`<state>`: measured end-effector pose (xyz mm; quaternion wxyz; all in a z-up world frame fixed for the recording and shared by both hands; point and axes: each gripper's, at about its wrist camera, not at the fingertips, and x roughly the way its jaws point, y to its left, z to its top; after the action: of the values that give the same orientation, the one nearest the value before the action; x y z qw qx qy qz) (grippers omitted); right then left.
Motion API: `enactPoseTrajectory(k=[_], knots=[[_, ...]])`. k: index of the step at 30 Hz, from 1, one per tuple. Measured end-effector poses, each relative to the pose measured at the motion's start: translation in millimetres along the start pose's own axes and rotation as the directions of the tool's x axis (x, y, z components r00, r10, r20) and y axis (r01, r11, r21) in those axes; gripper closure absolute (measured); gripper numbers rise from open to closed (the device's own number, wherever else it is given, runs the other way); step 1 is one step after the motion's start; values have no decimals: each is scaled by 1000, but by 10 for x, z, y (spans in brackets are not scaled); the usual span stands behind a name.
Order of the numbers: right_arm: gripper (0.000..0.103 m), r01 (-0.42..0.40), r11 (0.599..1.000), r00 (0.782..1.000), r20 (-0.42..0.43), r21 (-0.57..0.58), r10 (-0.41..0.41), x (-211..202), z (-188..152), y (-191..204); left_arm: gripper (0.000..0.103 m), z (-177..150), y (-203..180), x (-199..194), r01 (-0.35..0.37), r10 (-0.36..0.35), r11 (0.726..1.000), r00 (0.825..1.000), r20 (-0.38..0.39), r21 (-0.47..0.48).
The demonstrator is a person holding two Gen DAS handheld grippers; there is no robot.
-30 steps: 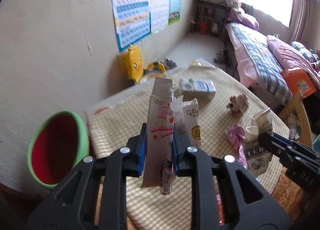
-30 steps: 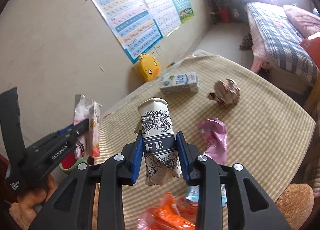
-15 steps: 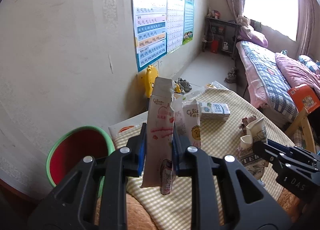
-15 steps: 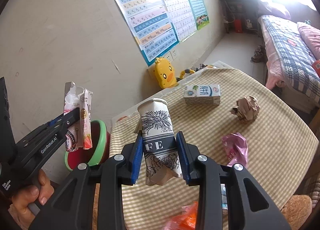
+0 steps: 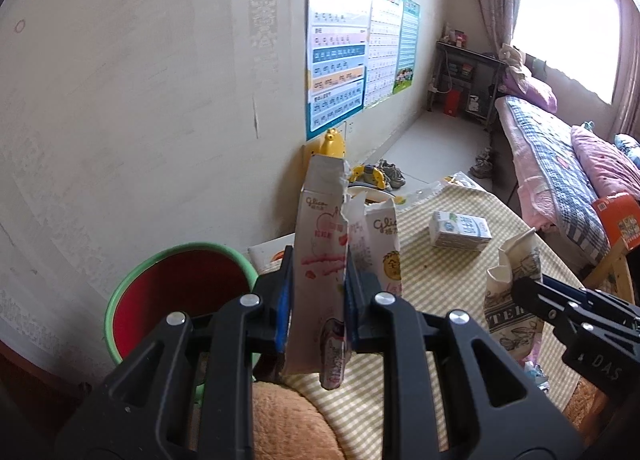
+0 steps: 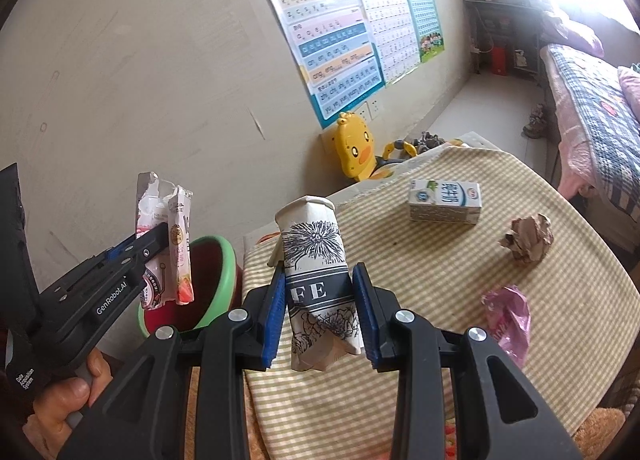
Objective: Collect trash
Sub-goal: 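Carry the paper cup and Glico wrappers over the red bucket and release both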
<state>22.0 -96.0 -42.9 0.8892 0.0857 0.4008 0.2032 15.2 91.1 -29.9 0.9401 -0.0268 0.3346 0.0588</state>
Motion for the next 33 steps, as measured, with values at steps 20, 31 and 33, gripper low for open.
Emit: enactPoseTrajectory(k=[20, 31, 33], knots=[[71, -98, 991, 994, -51, -94, 93, 527, 172, 677, 82, -86, 673, 131, -101, 98, 990, 995, -29, -95], [71, -159, 975, 984, -101, -156, 144, 881, 226, 1142, 82, -167, 1087, 215, -168, 161, 975, 985, -58, -145], [71, -169, 972, 982, -109, -162, 153, 948, 235, 1210, 82, -203, 1185, 251, -185, 176, 970, 982, -71, -155]])
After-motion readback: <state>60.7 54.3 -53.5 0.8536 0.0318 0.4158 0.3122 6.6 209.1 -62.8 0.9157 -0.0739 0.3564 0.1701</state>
